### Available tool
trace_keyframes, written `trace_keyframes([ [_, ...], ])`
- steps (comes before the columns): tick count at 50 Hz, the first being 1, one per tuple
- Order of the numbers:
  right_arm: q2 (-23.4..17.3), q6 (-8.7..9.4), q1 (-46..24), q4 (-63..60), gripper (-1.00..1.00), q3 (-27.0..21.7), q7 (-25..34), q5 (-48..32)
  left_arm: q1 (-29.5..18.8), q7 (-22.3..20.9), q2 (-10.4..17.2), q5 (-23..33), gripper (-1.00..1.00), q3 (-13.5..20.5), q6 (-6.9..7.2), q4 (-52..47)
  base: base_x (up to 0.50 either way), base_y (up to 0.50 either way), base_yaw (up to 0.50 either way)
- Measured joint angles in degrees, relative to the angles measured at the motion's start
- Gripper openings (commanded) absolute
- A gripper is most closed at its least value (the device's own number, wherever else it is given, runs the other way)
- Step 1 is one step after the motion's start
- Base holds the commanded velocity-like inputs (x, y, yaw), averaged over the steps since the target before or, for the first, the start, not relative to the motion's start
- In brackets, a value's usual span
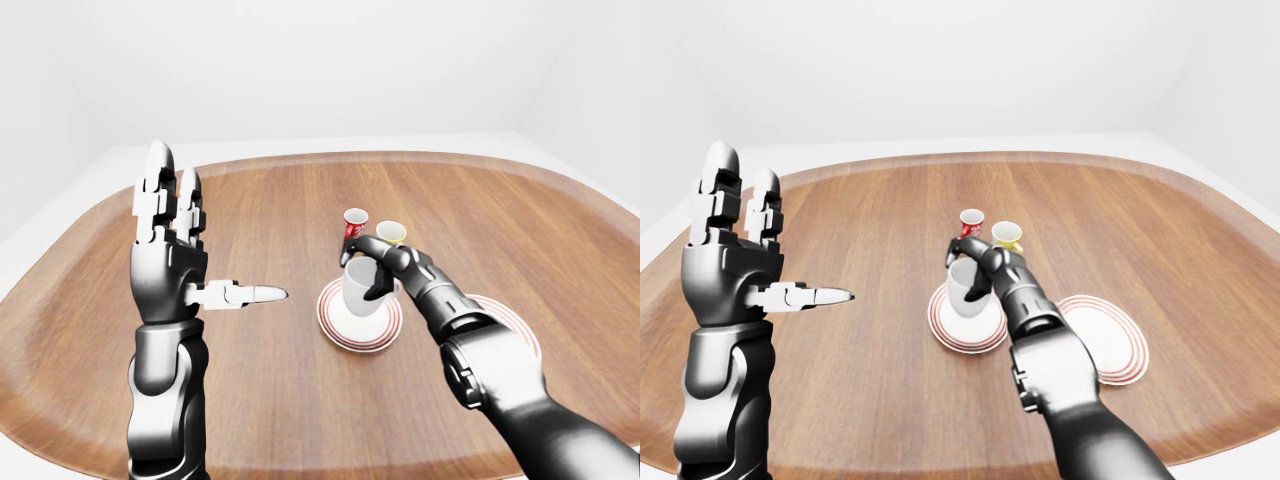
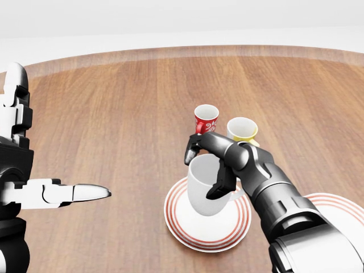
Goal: Put the white mug on the left plate.
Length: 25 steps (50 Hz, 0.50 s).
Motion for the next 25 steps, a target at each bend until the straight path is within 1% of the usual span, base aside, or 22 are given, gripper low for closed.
trace_keyframes([
  [25, 1.56, 0.00, 2.51, 1.28, -1.00, 0.32, -7.15, -2.33, 0.19, -0.07, -0.03, 0.01, 1.00, -0.03, 0.00, -0.07, 0.00, 0.00, 0.00],
])
